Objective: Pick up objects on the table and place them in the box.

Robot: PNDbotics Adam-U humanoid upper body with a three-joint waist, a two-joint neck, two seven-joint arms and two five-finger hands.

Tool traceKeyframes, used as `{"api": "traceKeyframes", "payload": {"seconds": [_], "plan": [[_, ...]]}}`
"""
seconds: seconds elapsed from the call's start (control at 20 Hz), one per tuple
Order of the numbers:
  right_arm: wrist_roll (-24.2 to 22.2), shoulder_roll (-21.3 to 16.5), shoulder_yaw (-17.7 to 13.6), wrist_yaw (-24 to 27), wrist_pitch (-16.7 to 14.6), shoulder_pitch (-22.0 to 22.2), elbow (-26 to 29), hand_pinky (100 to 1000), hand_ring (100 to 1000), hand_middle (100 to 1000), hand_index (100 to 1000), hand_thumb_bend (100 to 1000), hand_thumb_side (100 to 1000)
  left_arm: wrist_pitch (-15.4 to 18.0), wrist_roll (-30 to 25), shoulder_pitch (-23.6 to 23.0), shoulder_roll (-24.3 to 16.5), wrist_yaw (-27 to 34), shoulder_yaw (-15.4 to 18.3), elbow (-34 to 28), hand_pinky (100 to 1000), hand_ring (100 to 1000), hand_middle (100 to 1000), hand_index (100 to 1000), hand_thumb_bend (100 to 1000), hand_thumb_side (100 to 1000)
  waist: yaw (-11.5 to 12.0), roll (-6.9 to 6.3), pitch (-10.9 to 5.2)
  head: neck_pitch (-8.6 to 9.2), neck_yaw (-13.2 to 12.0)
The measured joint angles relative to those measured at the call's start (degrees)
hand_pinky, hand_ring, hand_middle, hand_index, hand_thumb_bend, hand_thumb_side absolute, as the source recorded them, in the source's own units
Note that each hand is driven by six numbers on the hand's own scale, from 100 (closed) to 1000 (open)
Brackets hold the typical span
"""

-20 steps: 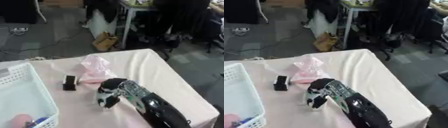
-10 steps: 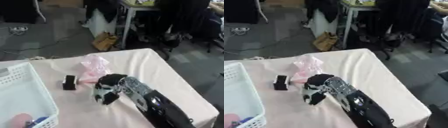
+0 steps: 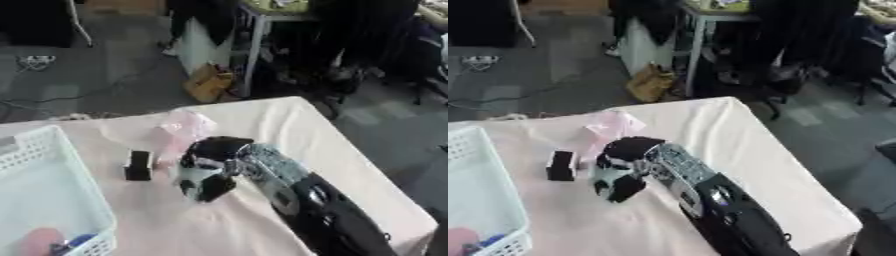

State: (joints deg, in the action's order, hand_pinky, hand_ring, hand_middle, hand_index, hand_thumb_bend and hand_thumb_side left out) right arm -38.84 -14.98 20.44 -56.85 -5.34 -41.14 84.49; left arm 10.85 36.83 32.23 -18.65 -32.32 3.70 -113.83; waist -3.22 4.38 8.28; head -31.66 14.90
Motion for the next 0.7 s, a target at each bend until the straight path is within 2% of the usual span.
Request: {"api": "traceKeyframes", "payload": {"seconds": [0.25,0.45,0.7], "plan": [[-0.45,-0.73,-0.54,2.36,0.44,-1.23,3.74,298,173,100,121,100,566,0.02,-0.2,-0.14,0.0,0.0,0.0,0.0,857,946,830,873,100,796,0.08,0.0,-0.18,-0.72,-0.31],[-0.75,-1.08,-0.78,3.87,0.74,-2.41,6.32,295,172,100,121,100,567,0.03,-0.31,-0.31,0.0,0.0,0.0,0.0,856,947,831,873,100,799,0.27,0.0,-1.36,-2.07,-0.1],[-0.98,-1.49,-1.07,5.64,1.08,-3.96,8.51,296,173,100,122,100,569,-0.07,-0.61,-0.4,0.0,0.0,0.0,0.0,856,947,831,873,100,798,0.53,-0.03,-2.06,-3.49,0.65]]}}
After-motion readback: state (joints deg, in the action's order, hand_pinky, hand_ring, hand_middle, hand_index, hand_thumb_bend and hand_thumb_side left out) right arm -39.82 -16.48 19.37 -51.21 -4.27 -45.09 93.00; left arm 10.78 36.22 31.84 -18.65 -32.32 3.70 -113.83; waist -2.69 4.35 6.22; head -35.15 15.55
